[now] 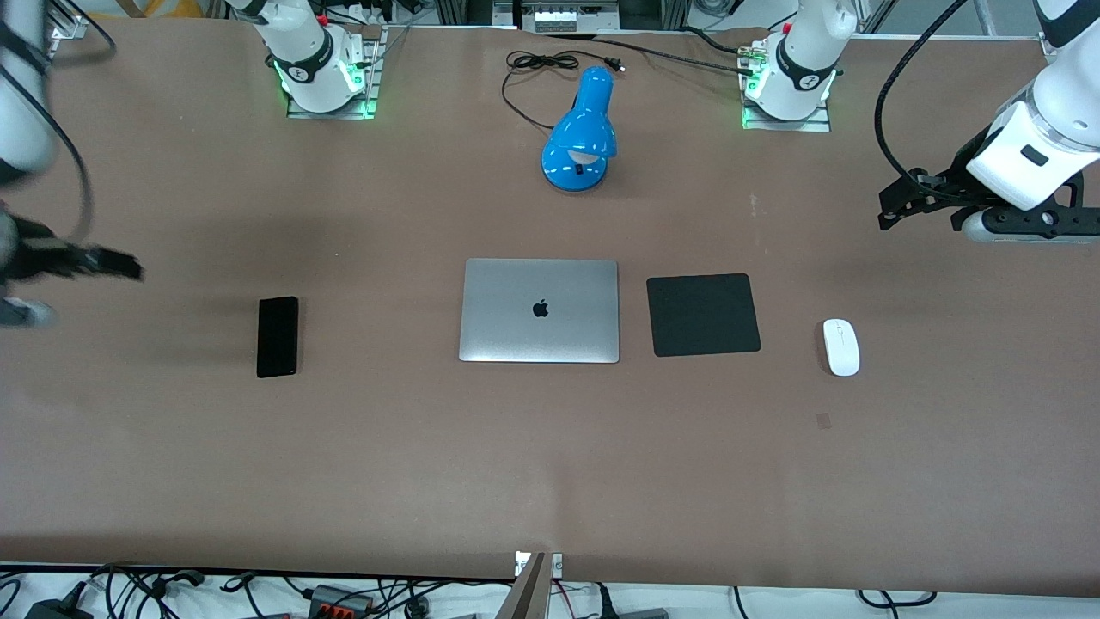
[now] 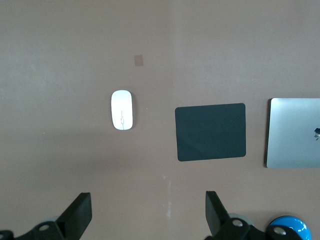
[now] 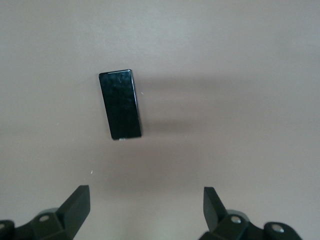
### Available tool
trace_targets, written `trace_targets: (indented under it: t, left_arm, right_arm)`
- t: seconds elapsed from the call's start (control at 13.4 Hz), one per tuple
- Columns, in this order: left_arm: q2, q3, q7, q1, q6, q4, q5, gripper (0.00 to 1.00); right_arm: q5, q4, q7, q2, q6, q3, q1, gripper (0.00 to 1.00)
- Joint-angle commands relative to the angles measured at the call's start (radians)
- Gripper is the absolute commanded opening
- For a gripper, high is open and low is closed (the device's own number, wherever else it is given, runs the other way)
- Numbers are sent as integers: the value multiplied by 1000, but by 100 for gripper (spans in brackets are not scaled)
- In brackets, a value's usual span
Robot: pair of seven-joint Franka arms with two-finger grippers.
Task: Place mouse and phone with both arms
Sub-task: 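Reach the right gripper to the phone while the left gripper reaches the mouse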
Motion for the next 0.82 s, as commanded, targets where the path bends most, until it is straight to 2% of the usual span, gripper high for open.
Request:
trace_targets:
  t: [0.0,0.3,0.45,0.6,0.74]
  left_arm:
    - [39,0,15,12,-64,14,-14,100]
    - [108,9,6,15,-105,74,-15,100]
    - [215,11,14,24,-106,124,-15,100]
    - [287,12,37,58,-91,146,-10,100]
    - [366,11,39,63,8,128,12,100]
  right_arm:
    - [5,-3,17,140,74,2,57,100]
    - [5,-176,117,208,369,1,125,100]
    - [4,-258,114,219,492,2,123,100]
    - [4,-287,114,223,516,1,125,100]
    - [4,-318,114,223,535,1,120,100]
